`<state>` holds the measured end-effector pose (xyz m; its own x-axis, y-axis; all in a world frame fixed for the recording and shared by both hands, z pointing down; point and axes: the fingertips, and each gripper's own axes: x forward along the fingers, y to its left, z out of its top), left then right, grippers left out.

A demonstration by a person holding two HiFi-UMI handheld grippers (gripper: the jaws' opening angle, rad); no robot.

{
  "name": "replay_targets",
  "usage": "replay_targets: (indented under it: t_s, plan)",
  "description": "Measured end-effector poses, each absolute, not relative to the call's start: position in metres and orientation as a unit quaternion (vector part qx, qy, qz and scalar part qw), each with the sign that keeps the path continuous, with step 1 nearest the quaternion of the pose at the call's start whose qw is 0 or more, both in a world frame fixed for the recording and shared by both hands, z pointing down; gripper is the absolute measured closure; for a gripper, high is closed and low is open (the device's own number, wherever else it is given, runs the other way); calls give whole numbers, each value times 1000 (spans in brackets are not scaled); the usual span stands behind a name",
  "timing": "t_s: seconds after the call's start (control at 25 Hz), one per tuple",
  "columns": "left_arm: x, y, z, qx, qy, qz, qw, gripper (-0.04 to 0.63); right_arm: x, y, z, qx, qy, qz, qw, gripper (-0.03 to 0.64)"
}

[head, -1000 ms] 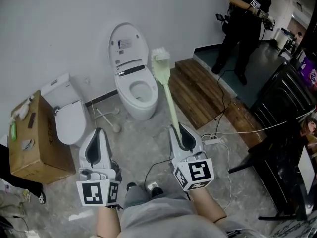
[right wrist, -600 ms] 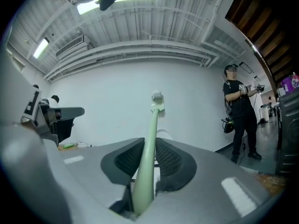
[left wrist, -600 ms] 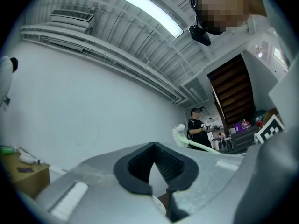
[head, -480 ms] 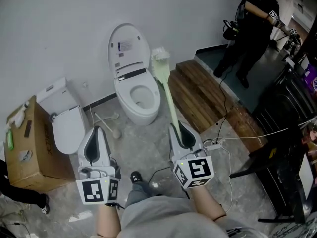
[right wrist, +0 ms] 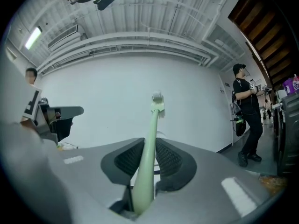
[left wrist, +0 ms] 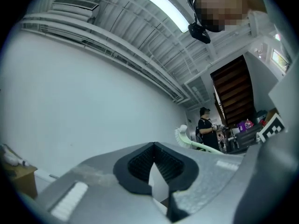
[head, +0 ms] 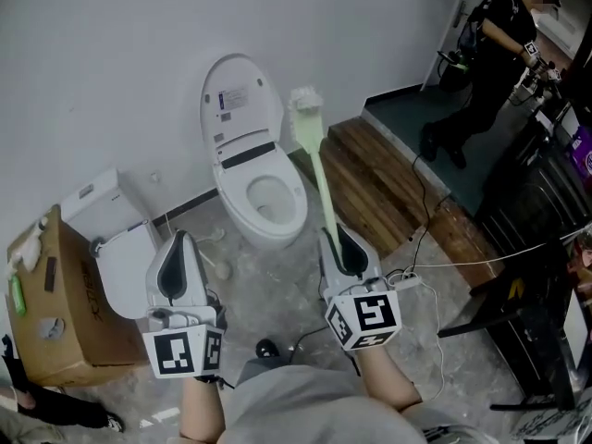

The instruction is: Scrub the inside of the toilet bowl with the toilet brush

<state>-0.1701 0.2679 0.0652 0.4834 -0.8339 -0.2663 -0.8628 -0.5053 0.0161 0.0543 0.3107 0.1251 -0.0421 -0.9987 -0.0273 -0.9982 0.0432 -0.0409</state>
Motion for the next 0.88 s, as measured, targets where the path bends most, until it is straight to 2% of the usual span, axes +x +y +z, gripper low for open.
replay_targets:
  t_s: [0.36,0.88]
  plan:
    - [-182,203,72,-875,465,114,66,591,37,259,132,-709,705,-2,20,538]
    - [-169,140,101,-887,450,97,33,591,46,206,163,-721,692,-36,-10,538]
